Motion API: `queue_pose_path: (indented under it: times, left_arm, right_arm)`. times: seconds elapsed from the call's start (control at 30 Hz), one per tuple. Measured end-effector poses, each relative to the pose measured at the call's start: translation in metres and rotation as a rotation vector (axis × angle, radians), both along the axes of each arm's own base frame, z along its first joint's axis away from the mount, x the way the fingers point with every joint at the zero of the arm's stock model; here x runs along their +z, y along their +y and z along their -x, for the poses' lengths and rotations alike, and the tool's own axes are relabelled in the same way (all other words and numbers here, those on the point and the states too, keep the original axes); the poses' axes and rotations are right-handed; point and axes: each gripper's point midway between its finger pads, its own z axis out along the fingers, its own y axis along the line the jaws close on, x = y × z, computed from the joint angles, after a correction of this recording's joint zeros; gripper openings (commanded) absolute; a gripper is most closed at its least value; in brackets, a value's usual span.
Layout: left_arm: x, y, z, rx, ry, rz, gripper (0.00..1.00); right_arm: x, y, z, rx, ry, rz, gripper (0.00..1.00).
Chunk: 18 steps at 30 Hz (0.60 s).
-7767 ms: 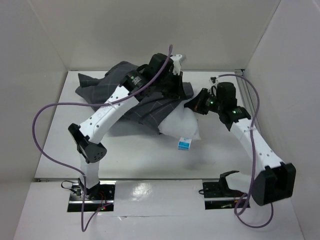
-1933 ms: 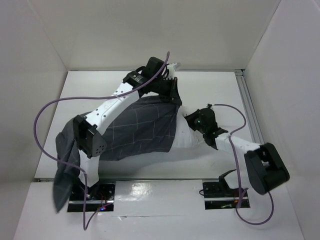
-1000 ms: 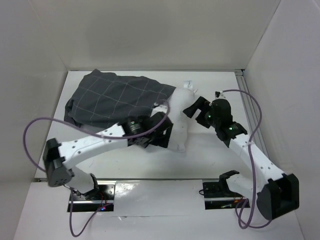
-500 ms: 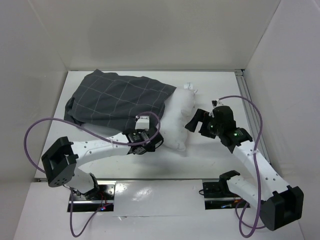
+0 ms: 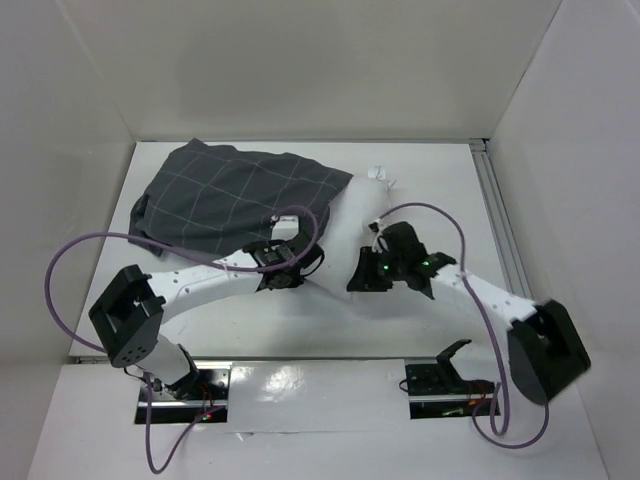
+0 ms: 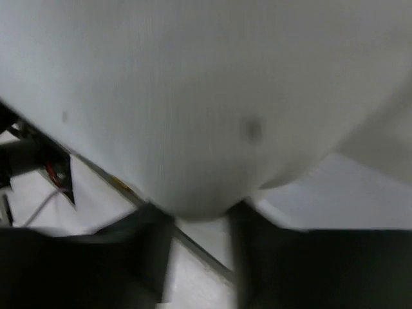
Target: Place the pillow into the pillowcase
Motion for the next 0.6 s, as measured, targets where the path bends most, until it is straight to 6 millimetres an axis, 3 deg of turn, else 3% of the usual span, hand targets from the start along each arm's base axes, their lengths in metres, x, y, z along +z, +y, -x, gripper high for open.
queue_pose_path:
  times: [0.07,0.13,0.17,0.23,0.33,0.37,0.43,0.5,0.6]
  left_arm:
    - [0.024,-0.025,0.001,-0.084,-0.009,0.038,0.0]
    - [0.065,-0.059,0.002,-0.191,-0.04,0.104,0.0]
    - [0.088,-0.072,0.001,-0.239,-0.063,0.13,0.0]
    - [0.149,-0.1,-0.003,-0.339,-0.132,0.213,0.0]
    - [0.239,-0.128,-0.013,-0.453,-0.249,0.322,0.0]
    - [0.277,-0.139,-0.022,-0.481,-0.309,0.372,0.0]
    - [0.32,-0.153,-0.028,-0.535,-0.369,0.45,0.0]
    - [0.34,-0.16,-0.028,-0.585,-0.379,0.483,0.0]
    - [0.341,-0.16,-0.019,-0.648,-0.341,0.502,0.0]
  right_arm:
    - [-0.015,0.018,-0.004,0.045,0.045,0.018,0.0]
    - [-0.012,0.031,-0.017,0.054,0.065,0.014,0.0]
    - [-0.001,0.036,-0.03,0.043,0.047,0.002,0.0]
    - [0.037,0.043,-0.061,0.009,-0.038,-0.046,0.0]
    - [0.125,0.047,-0.113,-0.071,-0.262,-0.186,0.0]
    - [0.145,0.048,-0.121,-0.083,-0.311,-0.223,0.0]
    - [0.172,0.051,-0.126,-0.091,-0.363,-0.283,0.0]
    - [0.187,0.052,-0.122,-0.089,-0.379,-0.323,0.0]
    - [0.207,0.041,-0.104,-0.112,-0.406,-0.344,0.0]
